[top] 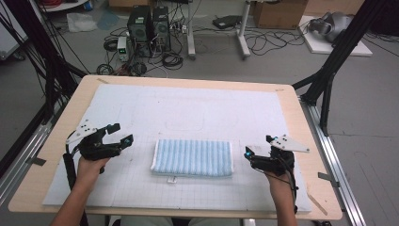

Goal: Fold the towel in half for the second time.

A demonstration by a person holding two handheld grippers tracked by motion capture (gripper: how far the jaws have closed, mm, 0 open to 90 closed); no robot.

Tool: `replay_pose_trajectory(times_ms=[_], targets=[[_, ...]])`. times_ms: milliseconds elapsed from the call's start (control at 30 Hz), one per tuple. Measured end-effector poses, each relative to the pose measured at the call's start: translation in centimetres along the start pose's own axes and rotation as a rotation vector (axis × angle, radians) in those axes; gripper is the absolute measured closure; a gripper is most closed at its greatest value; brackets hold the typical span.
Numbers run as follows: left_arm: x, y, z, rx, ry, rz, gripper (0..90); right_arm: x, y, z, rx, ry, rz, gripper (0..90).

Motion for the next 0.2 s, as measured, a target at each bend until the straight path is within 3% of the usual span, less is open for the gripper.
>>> replay_pose_trajectory(times_ms=[200], targets=[[0.22, 0.09, -0.16, 0.0, -0.005, -0.01, 18.9, 0.01, 0.04, 0.05, 0.001, 0.002, 0.002, 10.9]])
Point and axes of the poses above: each handheld gripper's, and its own axes: y roughly forward along the jaws, x roughly out of its underside, z roughly to its right, the point moved 6 cm from there along y, roughly forward along the jaws, and after that the axes turned 15 degrees about x, right-handed, at the moved point
